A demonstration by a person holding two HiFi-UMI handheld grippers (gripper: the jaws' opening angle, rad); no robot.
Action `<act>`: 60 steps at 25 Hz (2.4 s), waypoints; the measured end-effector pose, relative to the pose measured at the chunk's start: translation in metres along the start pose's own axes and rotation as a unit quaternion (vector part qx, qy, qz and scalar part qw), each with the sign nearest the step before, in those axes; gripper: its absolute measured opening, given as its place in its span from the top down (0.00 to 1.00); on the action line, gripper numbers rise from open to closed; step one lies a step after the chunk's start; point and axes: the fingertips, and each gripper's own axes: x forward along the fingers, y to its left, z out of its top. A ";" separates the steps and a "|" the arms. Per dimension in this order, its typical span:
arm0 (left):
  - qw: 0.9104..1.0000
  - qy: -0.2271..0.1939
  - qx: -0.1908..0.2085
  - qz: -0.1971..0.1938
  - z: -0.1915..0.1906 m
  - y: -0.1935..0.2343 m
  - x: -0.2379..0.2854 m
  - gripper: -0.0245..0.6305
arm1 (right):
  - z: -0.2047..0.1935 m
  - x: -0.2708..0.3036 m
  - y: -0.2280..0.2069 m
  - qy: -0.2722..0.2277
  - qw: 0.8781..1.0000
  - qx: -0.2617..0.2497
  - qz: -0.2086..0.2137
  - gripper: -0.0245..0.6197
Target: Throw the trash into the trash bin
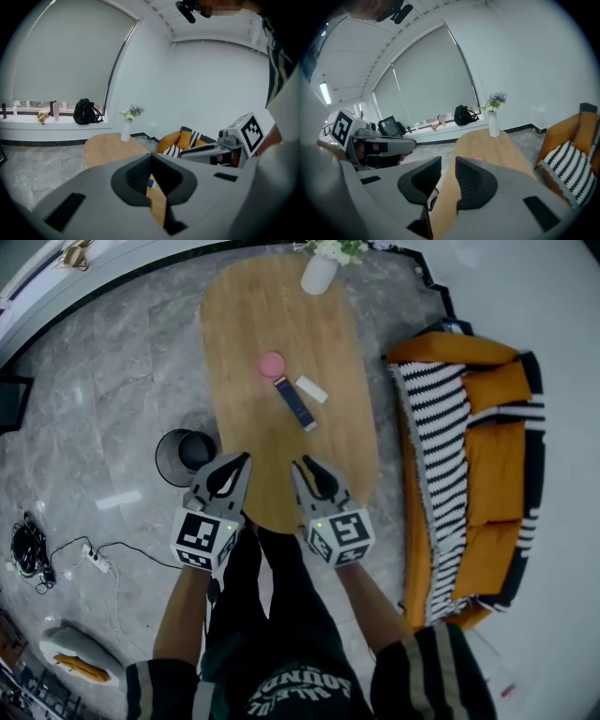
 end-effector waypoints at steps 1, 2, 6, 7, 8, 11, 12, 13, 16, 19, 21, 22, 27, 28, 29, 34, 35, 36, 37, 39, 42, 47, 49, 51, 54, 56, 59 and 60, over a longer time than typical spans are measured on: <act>1.000 -0.001 -0.001 0.000 -0.002 0.001 0.003 0.96 | -0.005 0.005 -0.002 0.003 1.000 0.002 0.003 0.82; 1.000 -0.004 -0.001 0.001 -0.003 0.003 0.007 0.96 | -0.008 0.009 -0.004 0.004 1.000 0.001 0.007 0.77; 1.000 -0.016 -0.001 0.009 -0.015 0.016 0.023 0.96 | -0.032 0.028 -0.022 0.010 1.000 -0.008 -0.003 0.71; 1.000 -0.013 -0.004 0.011 -0.022 0.020 0.027 0.96 | -0.037 0.035 -0.026 0.009 1.000 -0.012 -0.003 0.70; 1.000 -0.008 -0.009 0.012 -0.030 0.024 0.032 0.96 | -0.042 0.041 -0.030 0.008 1.000 -0.014 -0.005 0.69; 1.000 0.001 -0.021 0.011 -0.045 0.031 0.047 0.96 | -0.056 0.058 -0.045 0.010 1.000 -0.020 -0.015 0.66; 1.000 0.000 -0.017 0.009 -0.048 0.032 0.052 0.96 | -0.059 0.064 -0.050 0.009 0.999 -0.026 -0.018 0.65; 1.000 0.000 -0.010 0.007 -0.053 0.034 0.056 0.96 | -0.063 0.069 -0.055 0.010 0.999 -0.032 -0.020 0.64; 1.000 -0.003 -0.013 0.004 -0.066 0.037 0.069 0.96 | -0.076 0.087 -0.072 0.020 0.998 -0.051 -0.029 0.63; 1.000 0.008 -0.017 -0.009 -0.083 0.036 0.077 0.96 | -0.088 0.108 -0.080 0.035 0.996 -0.075 -0.032 0.62; 1.000 0.022 -0.005 -0.017 -0.095 0.036 0.083 0.96 | -0.095 0.125 -0.093 0.040 0.995 -0.084 -0.040 0.61; 0.999 0.026 -0.005 -0.018 -0.099 0.036 0.086 0.96 | -0.100 0.133 -0.102 0.045 0.994 -0.092 -0.044 0.61; 0.999 0.037 -0.018 -0.021 -0.113 0.037 0.091 0.96 | -0.130 0.167 -0.145 0.100 0.986 -0.120 -0.063 0.61; 0.999 0.041 -0.016 -0.021 -0.117 0.037 0.091 0.96 | -0.139 0.173 -0.152 0.118 0.983 -0.122 -0.064 0.61; 0.999 0.044 -0.017 -0.021 -0.119 0.038 0.091 0.96 | -0.147 0.178 -0.157 0.133 0.981 -0.122 -0.065 0.61; 0.999 0.052 -0.010 -0.013 -0.130 0.047 0.091 0.96 | -0.179 0.188 -0.176 0.186 0.972 -0.119 -0.075 0.61; 0.998 0.053 -0.011 -0.010 -0.131 0.048 0.092 0.96 | -0.185 0.189 -0.178 0.197 0.970 -0.120 -0.079 0.61; 0.998 0.054 -0.015 -0.008 -0.132 0.049 0.092 0.96 | -0.191 0.189 -0.181 0.208 0.967 -0.120 -0.081 0.61; 0.998 0.054 -0.019 -0.005 -0.133 0.050 0.091 0.96 | -0.197 0.189 -0.182 0.220 0.965 -0.118 -0.080 0.62; 0.998 0.056 -0.022 0.000 -0.136 0.051 0.091 0.96 | -0.205 0.188 -0.183 0.237 0.962 -0.112 -0.073 0.62; 0.998 0.056 -0.023 0.007 -0.141 0.053 0.089 0.96 | -0.205 0.187 -0.180 0.233 0.964 -0.110 -0.057 0.66; 0.998 0.048 -0.037 0.024 -0.143 0.058 0.085 0.96 | -0.202 0.185 -0.176 0.224 0.966 -0.118 -0.049 0.67; 0.998 0.047 -0.033 0.028 -0.145 0.061 0.081 0.96 | -0.201 0.182 -0.174 0.224 0.966 -0.121 -0.047 0.67; 0.998 0.042 -0.034 0.033 -0.146 0.065 0.075 0.96 | -0.200 0.180 -0.169 0.222 0.966 -0.123 -0.044 0.67; 0.998 0.033 -0.046 0.040 -0.147 0.073 0.064 0.96 | -0.198 0.182 -0.158 0.215 0.967 -0.132 -0.044 0.67; 0.998 0.028 -0.047 0.042 -0.151 0.080 0.054 0.96 | -0.197 0.183 -0.143 0.211 0.967 -0.139 -0.043 0.67; 0.998 0.022 -0.041 0.042 -0.157 0.093 0.035 0.96 | -0.190 0.184 -0.111 0.196 0.969 -0.148 -0.036 0.67; 0.998 0.019 -0.038 0.042 -0.158 0.097 0.029 0.96 | -0.186 0.186 -0.099 0.189 0.970 -0.149 -0.033 0.67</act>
